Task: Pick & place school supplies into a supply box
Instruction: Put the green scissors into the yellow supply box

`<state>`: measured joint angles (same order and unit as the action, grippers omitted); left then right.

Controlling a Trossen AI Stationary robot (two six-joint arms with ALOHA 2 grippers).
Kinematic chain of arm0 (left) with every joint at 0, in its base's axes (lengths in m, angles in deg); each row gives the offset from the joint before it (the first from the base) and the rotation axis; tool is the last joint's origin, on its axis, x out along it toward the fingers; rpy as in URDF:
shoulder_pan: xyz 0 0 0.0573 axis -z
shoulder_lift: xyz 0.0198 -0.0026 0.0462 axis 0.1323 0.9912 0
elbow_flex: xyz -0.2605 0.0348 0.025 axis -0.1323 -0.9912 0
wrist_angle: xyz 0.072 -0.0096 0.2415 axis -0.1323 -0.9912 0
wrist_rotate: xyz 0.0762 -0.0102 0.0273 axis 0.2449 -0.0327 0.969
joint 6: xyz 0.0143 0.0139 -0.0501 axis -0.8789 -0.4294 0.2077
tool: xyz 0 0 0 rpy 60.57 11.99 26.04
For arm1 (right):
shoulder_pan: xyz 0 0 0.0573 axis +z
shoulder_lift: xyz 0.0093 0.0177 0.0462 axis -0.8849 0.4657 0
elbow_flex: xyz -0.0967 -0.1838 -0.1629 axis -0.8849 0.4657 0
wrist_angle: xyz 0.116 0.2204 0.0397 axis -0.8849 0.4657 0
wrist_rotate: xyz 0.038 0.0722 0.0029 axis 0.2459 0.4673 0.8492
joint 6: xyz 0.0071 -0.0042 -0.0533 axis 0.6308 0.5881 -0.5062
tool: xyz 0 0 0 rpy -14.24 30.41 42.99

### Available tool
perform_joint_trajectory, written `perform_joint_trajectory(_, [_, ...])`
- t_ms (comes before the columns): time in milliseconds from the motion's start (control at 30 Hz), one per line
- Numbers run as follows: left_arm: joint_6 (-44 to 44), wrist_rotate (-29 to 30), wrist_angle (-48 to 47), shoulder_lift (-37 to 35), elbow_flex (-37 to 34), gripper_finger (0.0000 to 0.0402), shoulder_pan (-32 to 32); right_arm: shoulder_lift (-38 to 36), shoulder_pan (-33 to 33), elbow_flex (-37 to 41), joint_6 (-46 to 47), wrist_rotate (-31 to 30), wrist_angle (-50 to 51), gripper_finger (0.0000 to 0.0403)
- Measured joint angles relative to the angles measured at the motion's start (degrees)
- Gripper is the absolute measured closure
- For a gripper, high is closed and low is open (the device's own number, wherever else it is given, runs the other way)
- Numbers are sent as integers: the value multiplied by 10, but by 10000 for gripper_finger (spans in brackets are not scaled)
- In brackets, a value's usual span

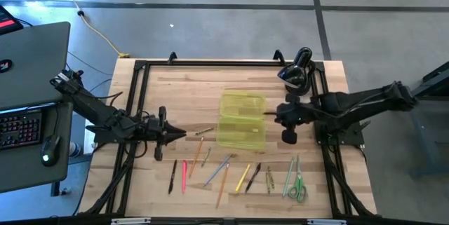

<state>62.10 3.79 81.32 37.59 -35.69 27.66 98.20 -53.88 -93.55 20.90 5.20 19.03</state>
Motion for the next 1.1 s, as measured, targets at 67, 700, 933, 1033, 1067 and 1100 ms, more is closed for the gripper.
perform_joint_trajectory(67, [-1, -3, -7, 0, 0, 330, 0, 9, 6, 0, 0, -14, 0, 402])
perform_joint_trajectory(700, [-1, -2, -17, 0, 0, 330, 0, 79, 48, 0, 178, 59, 0, 402])
perform_joint_trajectory(933, [-1, -2, -17, 0, 0, 330, 0, 106, 113, 0, 380, 91, 54, 402])
perform_joint_trajectory(1033, [-1, -2, -17, 0, 0, 330, 0, 108, 140, 0, 441, 103, 63, 402])
perform_joint_trajectory(1067, [-1, -2, -17, 0, 0, 330, 0, 107, 148, -3, 457, 105, 74, 402])
perform_joint_trajectory(1100, [-1, -2, -17, 0, 0, 330, 0, 107, 156, -6, 477, 102, 85, 402])
